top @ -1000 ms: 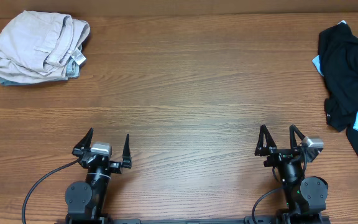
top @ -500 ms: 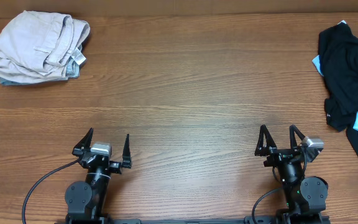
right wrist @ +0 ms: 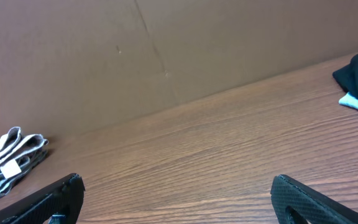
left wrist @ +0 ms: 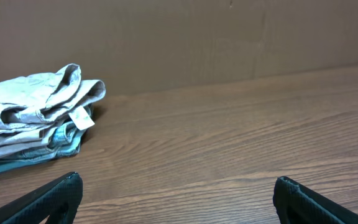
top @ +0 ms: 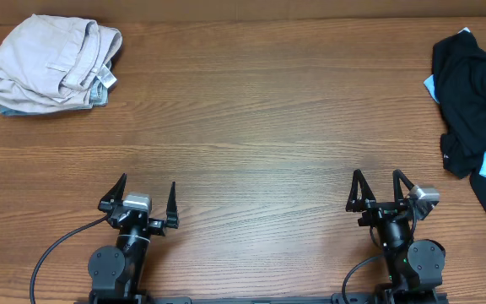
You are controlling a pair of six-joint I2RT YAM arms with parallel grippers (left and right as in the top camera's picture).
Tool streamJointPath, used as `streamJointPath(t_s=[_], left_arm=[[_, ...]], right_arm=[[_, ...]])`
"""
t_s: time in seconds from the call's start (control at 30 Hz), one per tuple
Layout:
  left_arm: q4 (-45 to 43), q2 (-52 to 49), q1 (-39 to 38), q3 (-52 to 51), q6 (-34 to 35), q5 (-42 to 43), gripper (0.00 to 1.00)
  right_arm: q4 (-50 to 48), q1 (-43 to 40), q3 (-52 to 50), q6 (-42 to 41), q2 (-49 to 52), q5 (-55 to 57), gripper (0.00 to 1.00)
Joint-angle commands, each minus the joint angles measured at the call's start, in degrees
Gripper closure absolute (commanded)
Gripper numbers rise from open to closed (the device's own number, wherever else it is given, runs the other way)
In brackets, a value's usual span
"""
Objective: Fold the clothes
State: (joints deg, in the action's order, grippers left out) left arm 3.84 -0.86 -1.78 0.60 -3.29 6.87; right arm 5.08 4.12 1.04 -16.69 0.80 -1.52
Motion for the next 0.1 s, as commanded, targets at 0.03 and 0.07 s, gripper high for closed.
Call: streamJointPath(t_s=[0.03, 0.07], left_arm=[[0.0, 0.6, 0.3, -0.3, 0.7, 0.1, 0.00], [0.0, 0.6, 0.3, -0.3, 0.7, 0.1, 0.00]], right_arm=[[-0.5, -0.2, -0.6, -0.3, -0.6, -0.2, 0.00], [-0.5, -0.2, -0.6, -0.3, -0.6, -0.2, 0.00]])
